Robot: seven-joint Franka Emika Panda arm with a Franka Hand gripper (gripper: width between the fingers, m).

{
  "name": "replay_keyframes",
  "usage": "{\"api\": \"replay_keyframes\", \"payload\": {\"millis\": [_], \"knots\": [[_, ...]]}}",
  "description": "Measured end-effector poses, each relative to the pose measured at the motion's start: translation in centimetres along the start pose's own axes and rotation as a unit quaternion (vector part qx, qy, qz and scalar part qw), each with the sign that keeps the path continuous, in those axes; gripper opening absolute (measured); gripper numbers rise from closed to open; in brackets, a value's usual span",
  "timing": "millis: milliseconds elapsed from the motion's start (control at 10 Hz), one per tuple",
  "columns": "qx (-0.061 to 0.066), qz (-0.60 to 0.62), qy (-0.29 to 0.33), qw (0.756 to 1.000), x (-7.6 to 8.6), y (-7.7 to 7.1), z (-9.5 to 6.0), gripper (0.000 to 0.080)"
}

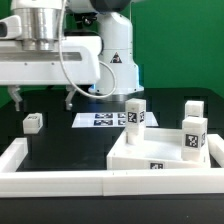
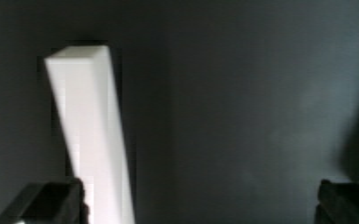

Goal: Assemble square table

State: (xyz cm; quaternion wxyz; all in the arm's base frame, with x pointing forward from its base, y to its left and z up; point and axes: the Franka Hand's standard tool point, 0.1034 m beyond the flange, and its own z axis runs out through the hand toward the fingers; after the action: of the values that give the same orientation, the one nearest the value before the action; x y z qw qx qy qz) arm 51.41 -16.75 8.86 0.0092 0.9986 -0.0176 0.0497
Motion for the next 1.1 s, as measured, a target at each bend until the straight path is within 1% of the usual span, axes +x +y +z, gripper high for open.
{"api": "replay_keyframes", "payload": {"millis": [400,600,700,800,900,1100], "knots": [[-0.005,0.022,0.001,1.000,-0.5,3.2,-0.1,0.0649],[-0.006,0.027,0.001,1.000,-0.7,3.8,-0.1,0.0649],[-0.009,0.013,0.002,1.000,-1.6,4.3,0.3,0.0649],[-0.009,0.003,-0.002,1.000,-2.9,4.7,0.7,0.0649],[-0.010,-0.021,-0.004,1.000,-4.1,5.0,0.8,0.0649],[-0.016,-0.028,-0.005,0.999,-6.6,5.4,1.0,0.0649]]}}
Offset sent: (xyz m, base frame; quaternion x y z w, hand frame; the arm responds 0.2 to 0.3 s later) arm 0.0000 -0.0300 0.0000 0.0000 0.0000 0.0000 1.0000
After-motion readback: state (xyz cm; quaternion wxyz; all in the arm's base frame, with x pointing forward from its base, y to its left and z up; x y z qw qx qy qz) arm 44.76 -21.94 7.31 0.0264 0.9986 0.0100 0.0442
